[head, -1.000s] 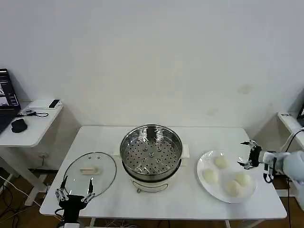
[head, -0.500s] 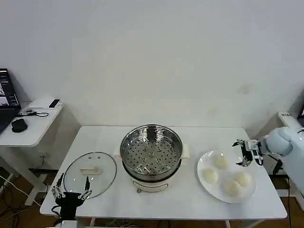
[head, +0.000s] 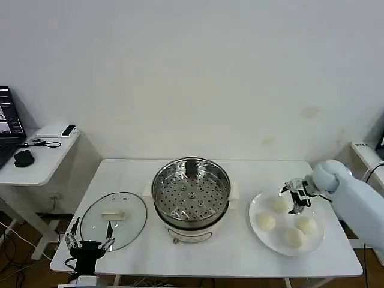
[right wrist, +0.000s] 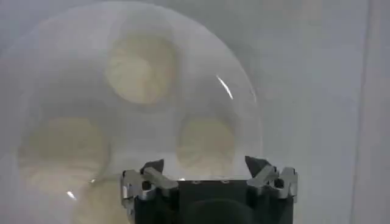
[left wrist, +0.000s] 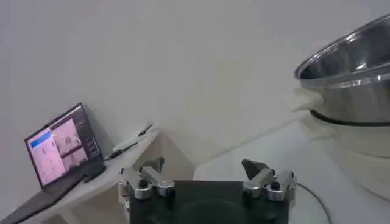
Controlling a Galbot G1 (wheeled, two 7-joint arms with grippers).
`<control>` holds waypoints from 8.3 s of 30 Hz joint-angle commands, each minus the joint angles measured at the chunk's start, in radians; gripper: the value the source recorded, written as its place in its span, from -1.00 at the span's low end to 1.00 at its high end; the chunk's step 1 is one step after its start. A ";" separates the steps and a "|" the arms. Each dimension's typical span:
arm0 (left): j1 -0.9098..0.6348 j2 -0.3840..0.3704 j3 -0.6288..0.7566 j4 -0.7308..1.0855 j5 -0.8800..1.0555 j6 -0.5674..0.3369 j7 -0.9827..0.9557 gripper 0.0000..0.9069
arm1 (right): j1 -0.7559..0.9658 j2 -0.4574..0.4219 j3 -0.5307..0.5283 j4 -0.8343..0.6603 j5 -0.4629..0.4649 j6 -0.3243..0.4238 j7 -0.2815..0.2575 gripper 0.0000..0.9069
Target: Take steamed baozi put them in steamer then cover it.
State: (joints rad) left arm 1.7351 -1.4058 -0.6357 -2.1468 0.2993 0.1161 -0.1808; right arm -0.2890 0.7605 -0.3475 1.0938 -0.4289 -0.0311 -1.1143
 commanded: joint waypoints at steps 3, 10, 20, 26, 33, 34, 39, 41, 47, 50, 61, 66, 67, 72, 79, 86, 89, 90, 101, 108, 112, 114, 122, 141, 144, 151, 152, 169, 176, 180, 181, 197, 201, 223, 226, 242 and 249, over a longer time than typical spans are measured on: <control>0.000 0.000 -0.001 0.000 -0.011 -0.004 -0.004 1.00 | 0.030 0.041 -0.045 -0.061 -0.009 -0.006 0.002 0.82; 0.001 -0.005 0.004 -0.002 -0.004 -0.010 -0.006 1.00 | 0.034 0.055 -0.038 -0.076 -0.010 -0.018 0.026 0.73; 0.007 -0.006 0.004 -0.007 -0.002 -0.014 -0.007 1.00 | 0.037 0.058 -0.043 -0.076 -0.008 -0.029 0.031 0.49; 0.008 -0.004 0.003 -0.010 -0.002 -0.013 -0.006 1.00 | 0.045 0.035 -0.045 -0.052 0.013 -0.023 -0.001 0.49; 0.008 -0.003 0.004 -0.009 -0.003 -0.013 -0.006 1.00 | 0.138 -0.029 -0.076 0.018 0.094 -0.003 -0.040 0.49; 0.008 -0.002 0.004 -0.009 -0.003 -0.013 -0.006 1.00 | 0.151 -0.036 -0.081 0.024 0.104 -0.003 -0.040 0.49; 0.005 0.003 0.002 -0.011 -0.006 -0.013 -0.004 1.00 | 0.286 -0.085 -0.143 0.092 0.201 -0.009 -0.038 0.49; 0.004 0.004 0.002 -0.012 -0.008 -0.013 -0.004 1.00 | 0.369 -0.087 -0.179 0.104 0.238 -0.015 -0.036 0.49; 0.002 0.005 0.002 -0.014 -0.012 -0.012 -0.003 1.00 | 0.547 -0.031 -0.348 0.132 0.360 -0.034 -0.012 0.49; 0.005 0.008 0.003 -0.019 -0.011 -0.013 -0.003 1.00 | 0.619 0.011 -0.454 0.176 0.466 -0.039 0.016 0.49; 0.019 0.005 -0.021 -0.050 -0.013 -0.013 -0.002 1.00 | 0.793 0.173 -0.691 0.233 0.565 -0.013 0.056 0.49; 0.021 0.001 -0.038 -0.063 -0.018 -0.012 -0.002 1.00 | 0.829 0.274 -0.769 0.204 0.521 0.073 0.095 0.49; 0.021 0.001 -0.041 -0.065 -0.018 -0.011 -0.002 1.00 | 0.829 0.290 -0.785 0.198 0.512 0.094 0.104 0.49; 0.022 -0.003 -0.057 -0.075 -0.021 -0.009 0.001 1.00 | 0.810 0.345 -0.850 0.179 0.415 0.220 0.142 0.49; 0.018 -0.006 -0.075 -0.073 -0.029 -0.009 0.002 1.00 | 0.770 0.410 -0.871 0.136 0.297 0.335 0.197 0.51; 0.008 -0.007 -0.083 -0.066 -0.034 -0.009 0.003 1.00 | 0.747 0.465 -0.877 0.109 0.232 0.388 0.238 0.49; 0.006 -0.005 -0.091 -0.060 -0.038 -0.009 0.003 1.00 | 0.731 0.489 -0.869 0.067 0.197 0.409 0.252 0.51; 0.005 -0.005 -0.093 -0.058 -0.040 -0.009 0.003 1.00 | 0.726 0.498 -0.867 0.052 0.183 0.416 0.254 0.51; 0.005 -0.004 -0.098 -0.055 -0.048 -0.009 0.002 1.00 | 0.686 0.521 -0.860 -0.020 0.140 0.439 0.271 0.51; 0.019 -0.008 -0.094 -0.084 -0.037 -0.009 0.000 1.00 | 0.672 0.530 -0.856 -0.035 0.144 0.441 0.284 1.00; 0.024 -0.007 -0.094 -0.104 -0.037 -0.006 0.001 1.00 | 0.680 0.526 -0.851 -0.027 0.142 0.445 0.287 1.00; 0.022 -0.006 -0.095 -0.106 -0.038 -0.005 0.002 1.00 | 0.698 0.514 -0.847 -0.006 0.151 0.442 0.285 1.00; 0.013 0.005 -0.094 -0.105 -0.060 0.010 0.013 1.00 | 0.817 0.363 -0.841 0.180 0.314 0.310 0.226 1.00; -0.079 0.050 -0.019 -0.043 -0.071 0.027 0.027 1.00 | 0.808 -0.328 -0.865 0.543 0.445 -0.112 0.161 1.00; -0.086 0.058 -0.009 -0.044 -0.071 0.027 0.028 1.00 | 0.750 -0.362 -0.871 0.546 0.440 -0.125 0.151 1.00; -0.090 0.056 0.004 -0.029 -0.055 0.025 0.028 1.00 | 0.532 -0.380 -0.739 0.544 0.445 -0.169 0.140 1.00; -0.086 0.055 0.004 -0.030 -0.052 0.024 0.028 1.00 | 0.502 -0.375 -0.722 0.544 0.438 -0.181 0.141 1.00; -0.052 0.041 -0.001 -0.040 -0.030 0.019 0.025 1.00 | 0.217 -0.251 -0.545 0.422 0.384 -0.219 0.143 1.00; -0.053 0.039 -0.002 -0.040 -0.029 0.019 0.026 1.00 | 0.183 -0.208 -0.516 0.367 0.373 -0.210 0.154 1.00; -0.051 0.039 -0.004 -0.039 -0.030 0.018 0.025 1.00 | 0.167 -0.178 -0.498 0.349 0.366 -0.208 0.168 0.84; -0.051 0.040 -0.004 -0.039 -0.030 0.018 0.025 1.00 | 0.165 -0.172 -0.496 0.345 0.365 -0.209 0.172 0.84; -0.051 0.034 -0.008 -0.037 -0.030 0.017 0.024 1.00 | 0.162 -0.120 -0.489 0.312 0.355 -0.231 0.175 0.38; -0.050 0.034 -0.009 -0.040 -0.030 0.017 0.024 1.00 | 0.169 -0.126 -0.491 0.320 0.357 -0.237 0.160 0.24; -0.058 0.049 0.007 -0.038 -0.034 0.017 0.025 1.00 | 0.667 -0.190 -0.625 0.394 0.533 -0.269 0.115 0.29; -0.064 0.049 0.007 -0.037 -0.034 0.018 0.026 1.00 | 0.793 -0.137 -0.703 0.398 0.585 -0.282 0.120 0.31; -0.077 0.056 -0.025 -0.035 -0.044 0.019 0.027 1.00 | 0.886 0.293 -0.867 0.392 0.897 -0.508 0.303 0.31; -0.071 0.045 -0.041 -0.039 -0.045 0.018 0.025 1.00 | 0.827 0.440 -0.886 0.354 1.008 -0.613 0.386 0.31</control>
State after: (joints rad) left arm 1.6637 -1.3617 -0.6716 -2.1848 0.2544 0.1338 -0.1559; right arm 0.5270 1.0382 -1.1972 1.4600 0.4570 -0.5470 -0.8025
